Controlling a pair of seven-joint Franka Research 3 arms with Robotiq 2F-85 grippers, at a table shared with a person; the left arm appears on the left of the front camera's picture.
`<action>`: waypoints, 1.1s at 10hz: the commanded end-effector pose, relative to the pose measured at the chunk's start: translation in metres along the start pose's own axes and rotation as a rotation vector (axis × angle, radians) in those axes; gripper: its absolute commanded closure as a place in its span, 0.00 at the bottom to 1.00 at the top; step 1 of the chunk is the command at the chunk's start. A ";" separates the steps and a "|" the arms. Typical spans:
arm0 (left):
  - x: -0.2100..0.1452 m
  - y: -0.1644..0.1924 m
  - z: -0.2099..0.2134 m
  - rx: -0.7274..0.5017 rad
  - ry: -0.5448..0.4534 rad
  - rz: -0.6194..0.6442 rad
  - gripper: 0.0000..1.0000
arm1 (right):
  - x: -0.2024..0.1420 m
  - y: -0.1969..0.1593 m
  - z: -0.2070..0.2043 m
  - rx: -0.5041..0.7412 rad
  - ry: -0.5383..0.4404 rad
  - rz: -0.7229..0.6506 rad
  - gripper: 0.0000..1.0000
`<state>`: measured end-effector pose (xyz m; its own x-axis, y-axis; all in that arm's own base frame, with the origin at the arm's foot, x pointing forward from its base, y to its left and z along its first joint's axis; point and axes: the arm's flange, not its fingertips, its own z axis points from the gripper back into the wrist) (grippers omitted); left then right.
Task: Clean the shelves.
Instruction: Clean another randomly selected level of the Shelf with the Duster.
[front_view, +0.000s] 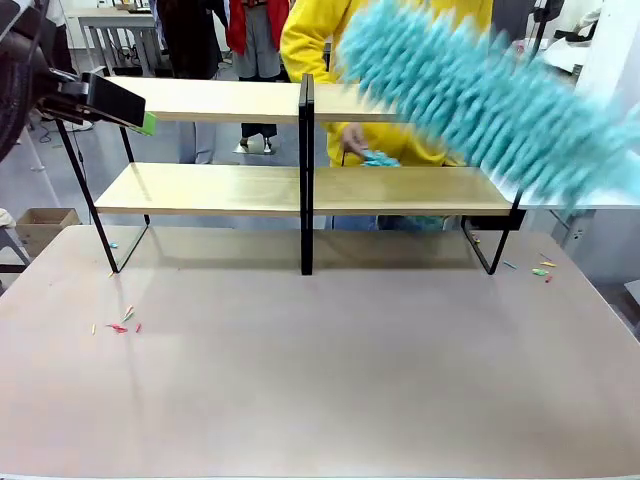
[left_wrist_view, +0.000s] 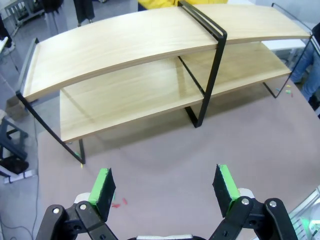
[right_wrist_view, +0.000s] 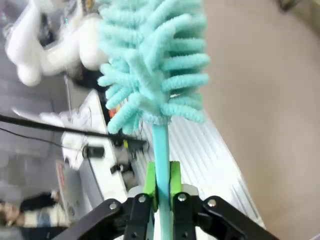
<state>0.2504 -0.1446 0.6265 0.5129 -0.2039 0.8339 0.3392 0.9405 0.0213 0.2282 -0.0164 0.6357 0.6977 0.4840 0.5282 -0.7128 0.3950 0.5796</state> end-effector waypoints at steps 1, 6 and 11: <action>0.000 0.001 0.000 0.006 -0.001 0.002 0.00 | -0.004 -0.004 0.045 -0.067 -0.226 0.115 0.88; 0.000 0.001 0.000 0.006 -0.001 0.002 0.00 | -0.105 -0.083 0.136 -0.312 -0.488 -0.015 0.88; 0.000 0.001 0.000 0.006 -0.001 0.002 0.00 | -0.096 -0.070 0.141 -0.252 -0.426 -0.015 0.88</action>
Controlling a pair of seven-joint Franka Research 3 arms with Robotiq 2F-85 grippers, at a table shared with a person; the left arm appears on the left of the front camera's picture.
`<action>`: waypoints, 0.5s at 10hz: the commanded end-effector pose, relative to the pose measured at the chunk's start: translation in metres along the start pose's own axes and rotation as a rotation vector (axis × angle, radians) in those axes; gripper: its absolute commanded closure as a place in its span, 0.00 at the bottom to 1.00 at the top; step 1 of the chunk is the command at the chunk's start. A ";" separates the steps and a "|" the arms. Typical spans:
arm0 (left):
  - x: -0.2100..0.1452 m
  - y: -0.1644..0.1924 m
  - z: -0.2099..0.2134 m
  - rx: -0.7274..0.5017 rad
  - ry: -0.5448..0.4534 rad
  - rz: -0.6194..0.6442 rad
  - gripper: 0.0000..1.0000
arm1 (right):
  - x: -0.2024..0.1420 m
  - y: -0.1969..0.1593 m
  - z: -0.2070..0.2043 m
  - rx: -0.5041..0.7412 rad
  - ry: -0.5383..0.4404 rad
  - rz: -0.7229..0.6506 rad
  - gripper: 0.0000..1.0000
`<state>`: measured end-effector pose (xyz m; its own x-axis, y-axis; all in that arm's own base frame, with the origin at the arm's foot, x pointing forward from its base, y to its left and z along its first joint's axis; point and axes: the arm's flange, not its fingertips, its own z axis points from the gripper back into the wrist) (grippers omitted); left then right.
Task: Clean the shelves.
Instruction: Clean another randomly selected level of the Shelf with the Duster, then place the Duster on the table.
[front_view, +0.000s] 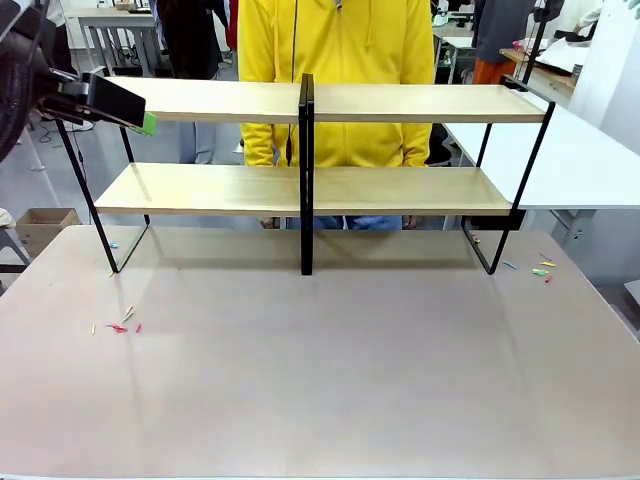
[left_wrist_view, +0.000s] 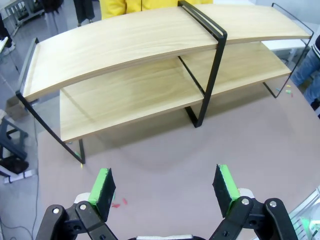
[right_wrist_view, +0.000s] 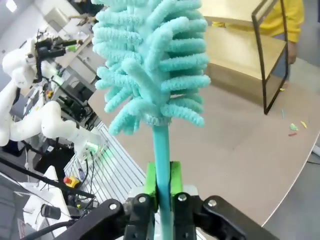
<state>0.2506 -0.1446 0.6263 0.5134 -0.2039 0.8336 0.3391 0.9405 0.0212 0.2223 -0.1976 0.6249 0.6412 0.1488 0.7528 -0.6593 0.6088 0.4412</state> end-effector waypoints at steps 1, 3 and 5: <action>0.000 0.001 0.000 0.006 -0.002 0.002 0.00 | 0.004 0.002 0.007 0.010 -0.015 -0.003 0.88; 0.000 0.001 0.000 0.006 -0.002 0.002 0.00 | 0.004 0.002 0.007 0.010 -0.015 -0.003 0.88; 0.000 0.001 0.000 0.006 -0.002 0.002 0.00 | 0.004 0.002 0.007 0.010 -0.015 -0.003 0.88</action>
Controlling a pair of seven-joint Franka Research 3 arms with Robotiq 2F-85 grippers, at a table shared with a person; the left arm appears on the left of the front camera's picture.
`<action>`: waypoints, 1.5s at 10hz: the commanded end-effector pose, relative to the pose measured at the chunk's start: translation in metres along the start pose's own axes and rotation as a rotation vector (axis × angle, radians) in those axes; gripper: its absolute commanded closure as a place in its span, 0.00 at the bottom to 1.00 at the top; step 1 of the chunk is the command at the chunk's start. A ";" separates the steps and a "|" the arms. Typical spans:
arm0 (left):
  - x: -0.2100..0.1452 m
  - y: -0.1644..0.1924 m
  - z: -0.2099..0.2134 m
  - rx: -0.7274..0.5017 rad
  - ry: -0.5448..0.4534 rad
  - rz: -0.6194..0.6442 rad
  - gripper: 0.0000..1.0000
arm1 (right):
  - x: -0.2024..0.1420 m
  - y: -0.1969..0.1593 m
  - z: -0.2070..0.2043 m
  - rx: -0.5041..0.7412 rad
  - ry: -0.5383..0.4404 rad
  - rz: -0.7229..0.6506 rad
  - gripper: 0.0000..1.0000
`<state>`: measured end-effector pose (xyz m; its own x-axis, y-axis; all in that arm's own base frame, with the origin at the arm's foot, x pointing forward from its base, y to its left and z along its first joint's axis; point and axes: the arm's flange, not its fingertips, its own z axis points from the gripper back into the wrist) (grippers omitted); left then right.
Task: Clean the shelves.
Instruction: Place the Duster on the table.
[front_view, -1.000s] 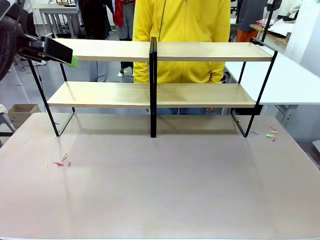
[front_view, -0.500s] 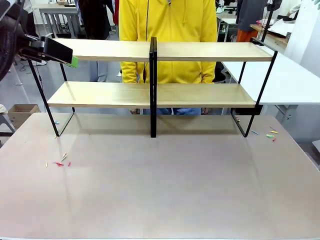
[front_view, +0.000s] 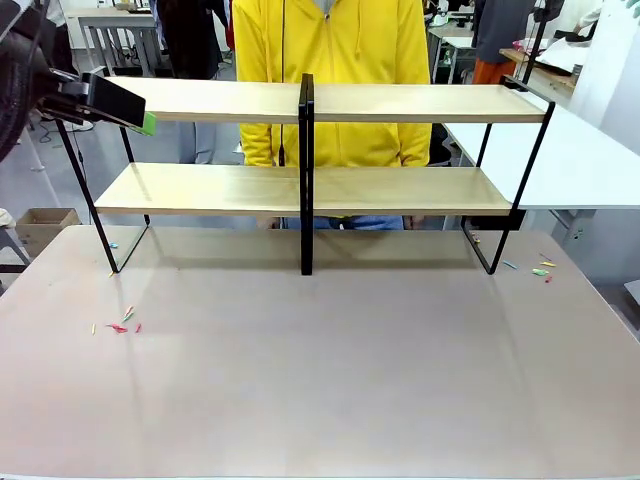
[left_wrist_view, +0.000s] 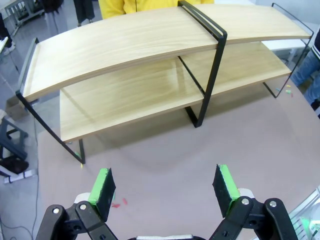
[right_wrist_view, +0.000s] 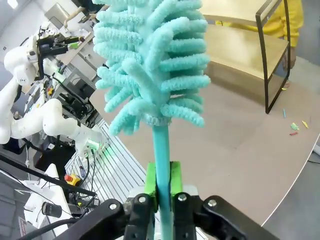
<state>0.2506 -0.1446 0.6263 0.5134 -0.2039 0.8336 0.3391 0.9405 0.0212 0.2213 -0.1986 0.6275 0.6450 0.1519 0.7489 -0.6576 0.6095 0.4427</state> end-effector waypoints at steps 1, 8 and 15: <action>0.000 0.001 0.000 0.006 -0.002 0.002 0.00 | 0.003 0.001 0.004 0.011 -0.020 -0.001 0.88; -0.035 0.011 -0.018 -0.239 0.295 -0.029 0.00 | 0.025 0.001 -0.081 0.068 0.263 0.195 0.88; -0.273 0.141 -0.193 -0.972 0.225 0.690 0.00 | 0.013 -0.045 -0.343 0.237 0.997 0.344 0.88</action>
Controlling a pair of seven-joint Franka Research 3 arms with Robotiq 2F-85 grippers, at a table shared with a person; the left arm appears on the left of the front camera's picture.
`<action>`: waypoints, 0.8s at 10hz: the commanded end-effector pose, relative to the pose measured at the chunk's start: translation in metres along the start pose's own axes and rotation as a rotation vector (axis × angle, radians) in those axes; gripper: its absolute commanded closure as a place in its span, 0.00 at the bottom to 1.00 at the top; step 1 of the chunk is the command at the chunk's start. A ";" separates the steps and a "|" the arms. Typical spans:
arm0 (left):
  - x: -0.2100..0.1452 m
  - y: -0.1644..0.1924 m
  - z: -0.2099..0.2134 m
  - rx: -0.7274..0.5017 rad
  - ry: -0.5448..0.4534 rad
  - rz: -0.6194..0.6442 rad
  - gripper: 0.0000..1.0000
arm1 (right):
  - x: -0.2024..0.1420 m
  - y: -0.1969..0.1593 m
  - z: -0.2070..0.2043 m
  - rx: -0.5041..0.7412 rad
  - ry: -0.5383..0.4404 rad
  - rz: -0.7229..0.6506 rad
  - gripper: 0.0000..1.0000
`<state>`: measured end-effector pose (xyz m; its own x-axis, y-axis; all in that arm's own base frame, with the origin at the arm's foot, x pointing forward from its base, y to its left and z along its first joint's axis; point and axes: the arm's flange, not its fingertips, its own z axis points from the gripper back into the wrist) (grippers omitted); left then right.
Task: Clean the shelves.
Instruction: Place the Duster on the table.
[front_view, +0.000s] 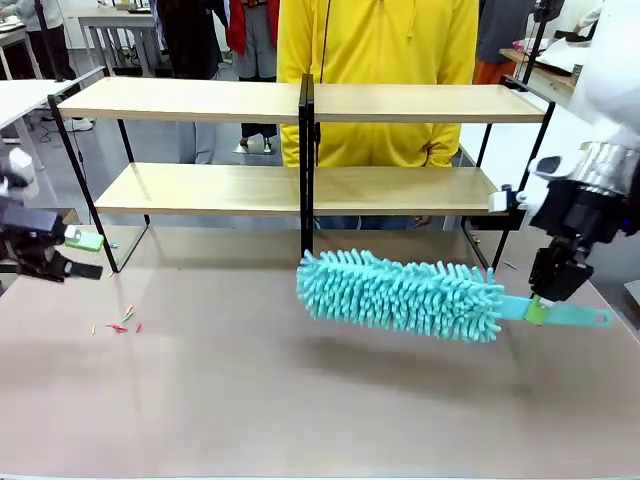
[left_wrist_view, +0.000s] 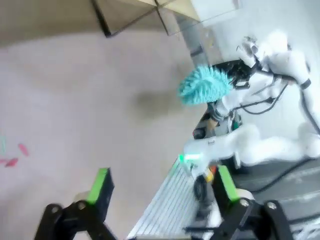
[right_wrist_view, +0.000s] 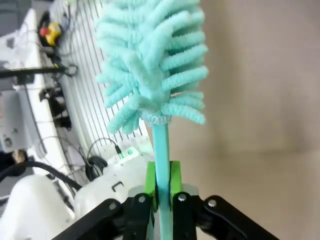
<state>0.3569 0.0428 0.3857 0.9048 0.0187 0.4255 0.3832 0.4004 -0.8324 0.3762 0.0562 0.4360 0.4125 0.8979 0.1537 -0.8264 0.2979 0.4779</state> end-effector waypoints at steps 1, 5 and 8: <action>-0.080 0.057 -0.082 -0.012 -0.087 0.219 0.00 | 0.003 -0.023 0.024 -0.015 0.050 0.022 0.88; 0.000 0.000 0.000 0.000 0.000 0.000 0.00 | 0.005 -0.047 0.019 0.054 0.186 0.064 0.88; 0.000 0.000 0.000 0.000 0.000 0.000 0.00 | -0.004 -0.052 0.016 0.037 0.169 0.047 0.68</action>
<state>0.3587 0.0438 0.3898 0.9011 0.0173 0.4333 0.3889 0.4098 -0.8251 0.4229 0.0413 0.4211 0.3254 0.9454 0.0204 -0.8112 0.2679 0.5198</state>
